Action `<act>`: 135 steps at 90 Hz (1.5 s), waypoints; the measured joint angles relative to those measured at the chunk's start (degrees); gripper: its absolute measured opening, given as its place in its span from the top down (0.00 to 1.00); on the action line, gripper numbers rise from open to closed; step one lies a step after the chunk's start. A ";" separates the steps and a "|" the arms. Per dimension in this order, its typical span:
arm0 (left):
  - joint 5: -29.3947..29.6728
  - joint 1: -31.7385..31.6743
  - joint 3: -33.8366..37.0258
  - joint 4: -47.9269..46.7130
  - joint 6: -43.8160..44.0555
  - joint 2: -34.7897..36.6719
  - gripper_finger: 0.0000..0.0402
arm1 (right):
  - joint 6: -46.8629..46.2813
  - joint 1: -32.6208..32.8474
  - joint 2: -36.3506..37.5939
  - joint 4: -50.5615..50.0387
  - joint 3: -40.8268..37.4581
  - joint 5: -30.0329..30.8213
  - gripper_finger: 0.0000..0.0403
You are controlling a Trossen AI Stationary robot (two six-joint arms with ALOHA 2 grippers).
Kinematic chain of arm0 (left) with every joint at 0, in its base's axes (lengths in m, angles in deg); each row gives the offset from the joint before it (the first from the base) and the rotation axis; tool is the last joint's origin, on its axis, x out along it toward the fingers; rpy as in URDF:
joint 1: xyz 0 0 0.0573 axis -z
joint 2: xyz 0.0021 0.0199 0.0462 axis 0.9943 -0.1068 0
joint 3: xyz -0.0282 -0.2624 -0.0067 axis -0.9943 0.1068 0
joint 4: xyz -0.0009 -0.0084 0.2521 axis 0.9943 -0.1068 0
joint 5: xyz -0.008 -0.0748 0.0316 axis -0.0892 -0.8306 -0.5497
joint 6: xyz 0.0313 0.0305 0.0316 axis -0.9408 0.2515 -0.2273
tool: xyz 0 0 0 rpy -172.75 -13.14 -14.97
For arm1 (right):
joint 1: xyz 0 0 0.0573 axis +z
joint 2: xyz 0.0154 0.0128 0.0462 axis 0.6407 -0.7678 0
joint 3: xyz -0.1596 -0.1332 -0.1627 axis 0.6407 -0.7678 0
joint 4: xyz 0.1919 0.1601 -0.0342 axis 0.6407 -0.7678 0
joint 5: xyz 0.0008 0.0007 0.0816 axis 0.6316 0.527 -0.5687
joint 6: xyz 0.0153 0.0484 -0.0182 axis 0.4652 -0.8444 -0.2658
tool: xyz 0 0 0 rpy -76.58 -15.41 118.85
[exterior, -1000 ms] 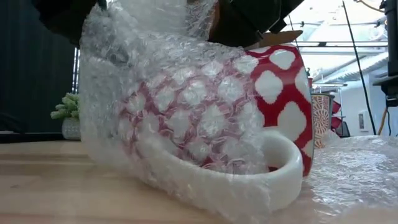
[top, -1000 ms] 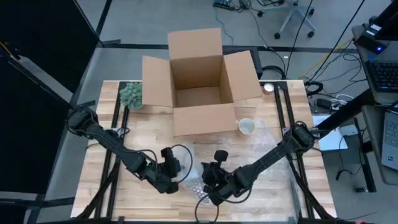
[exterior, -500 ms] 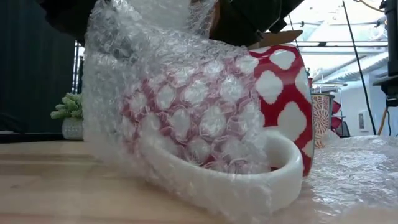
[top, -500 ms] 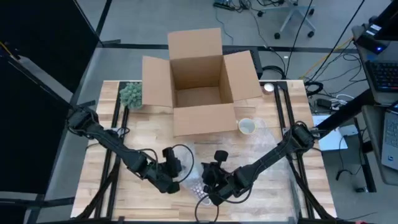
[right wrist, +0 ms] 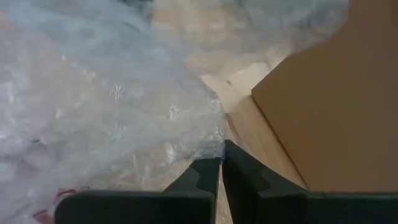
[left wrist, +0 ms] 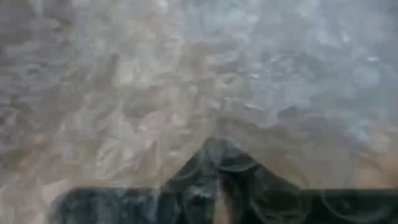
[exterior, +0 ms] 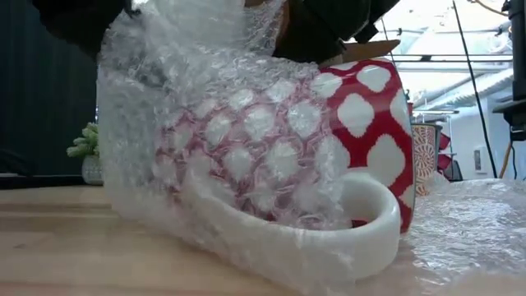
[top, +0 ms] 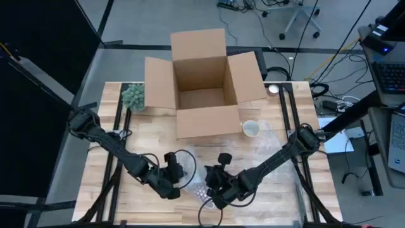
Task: Wrap mug
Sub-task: Wrap the red cup in the bubble wrap
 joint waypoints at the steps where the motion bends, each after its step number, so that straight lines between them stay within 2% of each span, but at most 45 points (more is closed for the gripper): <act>1: 0.00 0.15 -0.01 -0.03 0.00 0.06 1.00 | 0.03 -0.03 0.00 0.29 0.00 -0.14 1.00; 13: 0.02 2.21 -0.05 -1.66 1.65 2.80 1.00 | 1.43 -0.27 0.00 5.43 -0.02 -3.16 1.00; 39: 1.16 6.72 -0.06 -8.92 4.50 13.43 1.00 | 7.50 -3.17 -0.41 22.57 0.00 -7.23 1.00; 55: 3.32 7.95 -0.06 -12.76 4.41 20.61 1.00 | 8.90 -6.34 -4.26 33.61 -0.02 -15.97 1.00; 72: 8.01 8.48 -0.06 -13.38 3.10 25.82 1.00 | 8.27 -8.95 -9.78 49.81 -0.04 -26.66 1.00; 79: 8.28 8.47 -0.07 -13.29 2.48 26.55 1.00 | 4.55 -9.78 -11.30 56.01 -0.02 -28.70 1.00; 89: 8.44 8.46 -0.06 -13.51 2.38 26.51 1.00 | 3.21 -11.24 -11.89 58.63 -0.04 -29.98 0.99; 98: 8.44 8.47 -0.01 -13.50 2.33 26.51 1.00 | 3.44 -12.37 -11.89 59.09 -0.02 -33.71 0.92; 111: 8.40 8.46 0.05 -13.83 1.46 26.51 1.00 | 8.68 -12.42 -11.89 58.11 -0.02 -38.56 0.74; 125: 7.06 8.46 0.05 -14.72 1.47 26.51 1.00 | 18.35 -11.82 -10.60 53.29 -0.05 -38.86 0.54; 135: 6.97 8.48 0.09 -16.09 1.51 26.51 1.00 | 24.03 -11.48 -5.70 44.64 -0.04 -38.65 0.45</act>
